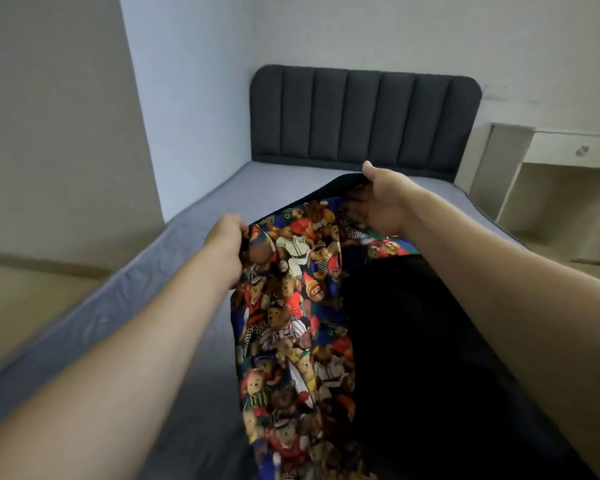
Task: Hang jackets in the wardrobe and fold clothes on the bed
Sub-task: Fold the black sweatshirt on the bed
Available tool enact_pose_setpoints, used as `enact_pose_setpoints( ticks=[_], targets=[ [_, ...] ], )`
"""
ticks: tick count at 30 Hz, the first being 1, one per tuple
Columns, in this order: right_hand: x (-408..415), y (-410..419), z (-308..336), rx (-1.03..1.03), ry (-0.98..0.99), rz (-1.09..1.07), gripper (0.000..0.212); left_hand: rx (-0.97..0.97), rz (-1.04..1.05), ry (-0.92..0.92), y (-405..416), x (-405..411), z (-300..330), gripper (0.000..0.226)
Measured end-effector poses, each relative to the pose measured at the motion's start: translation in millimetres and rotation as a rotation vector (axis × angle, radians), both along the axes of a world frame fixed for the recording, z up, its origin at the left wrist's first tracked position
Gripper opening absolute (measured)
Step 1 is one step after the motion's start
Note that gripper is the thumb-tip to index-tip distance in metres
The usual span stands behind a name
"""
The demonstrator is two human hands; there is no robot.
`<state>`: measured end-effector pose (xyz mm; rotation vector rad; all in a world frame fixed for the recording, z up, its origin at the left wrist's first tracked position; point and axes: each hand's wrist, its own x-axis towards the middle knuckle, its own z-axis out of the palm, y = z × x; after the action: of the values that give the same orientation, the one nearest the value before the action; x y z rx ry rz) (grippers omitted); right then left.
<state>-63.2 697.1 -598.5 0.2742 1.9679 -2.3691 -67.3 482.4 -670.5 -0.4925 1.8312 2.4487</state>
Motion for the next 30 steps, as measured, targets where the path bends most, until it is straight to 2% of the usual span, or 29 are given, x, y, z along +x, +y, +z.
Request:
enact_pose_setpoints(
  ticks=[3,5,6,7,9,11,12,13,14,15,17,19,21,22,24,25,27,29,30],
  targets=[
    [-35.6,-26.4,-11.5,-0.033,-0.039,-0.021,0.055,-0.196,0.05,0.06,-34.8,-26.1,18.1,0.014],
    [-54.6,-30.6,-35.5,0.011,-0.084,-0.087,0.049,-0.435,0.04,0.101,-50.3,-42.1,10.5,0.004],
    [-62.9,-28.4,-53.1,0.067,-0.119,-0.136,0.044,-0.583,-0.037,0.093,-54.5,-46.4,-1.1,0.009],
    [-69.0,-22.5,-74.3,0.153,-0.149,-0.172,0.035,-0.728,-0.169,0.042,-56.8,-47.0,-18.1,0.028],
    [-79.4,-10.6,-124.0,0.445,-0.179,-0.094,0.017,-0.943,-0.495,-0.184,-54.3,-39.8,-63.0,0.068],
    [-90.1,1.5,-176.7,0.838,-0.313,0.085,0.035,-1.141,-0.759,-0.364,-42.8,-28.3,-112.1,0.081],
    [-90.4,3.3,-198.3,1.216,-0.279,0.234,0.053,-1.216,-0.86,-0.431,-37.3,-26.6,-135.8,0.078],
    [-90.6,5.0,-214.8,1.495,-0.22,0.362,0.076,-1.244,-0.941,-0.487,-32.7,-26.8,-154.2,0.062],
    [-92.4,6.7,-223.6,1.65,-0.154,0.453,0.094,-1.234,-0.992,-0.522,-28.9,-30.2,-166.1,0.037],
    [-99.4,9.6,-232.0,1.724,-0.057,0.528,0.103,-1.186,-1.03,-0.535,-27.5,-37.6,-171.7,0.018],
    [-115.4,10.0,-247.8,1.849,0.156,0.688,0.106,-1.054,-1.017,-0.496,-27.2,-65.0,-168.0,0.016],
    [-131.0,10.4,-265.9,1.97,0.318,0.812,0.098,-0.866,-0.839,-0.396,-22.0,-100.5,-148.5,0.021],
    [-142.5,14.2,-280.3,2.024,0.364,0.822,0.072,-0.591,-0.553,-0.272,-11.6,-146.2,-125.3,0.026],
    [-148.6,17.6,-283.1,2.01,0.386,0.748,0.054,-0.406,-0.434,-0.191,-3.3,-167.9,-110.1,0.028],
    [-162.9,27.2,-278.2,1.852,0.265,0.417,0.03,-0.077,-0.311,0.0,15.5,-202.2,-80.2,0.027],
    [-172.6,34.4,-271.1,1.678,0.133,0.2,0.027,-0.02,-0.283,0.079,23.4,-213.2,-68.5,0.025],
    [-195.5,60.6,-259.8,1.318,-0.073,-0.154,0.029,-0.147,-0.235,0.137,35.5,-228.6,-60.8,0.021],
    [-208.7,87.1,-257.5,1.227,-0.221,-0.236,0.036,-0.516,-0.197,0.139,40.0,-233.9,-79.5,0.014],
    [-208.5,96.2,-260.1,1.222,-0.284,-0.219,0.043,-0.728,-0.2,0.091,39.7,-227.4,-100.4,0.024]
  ],
)
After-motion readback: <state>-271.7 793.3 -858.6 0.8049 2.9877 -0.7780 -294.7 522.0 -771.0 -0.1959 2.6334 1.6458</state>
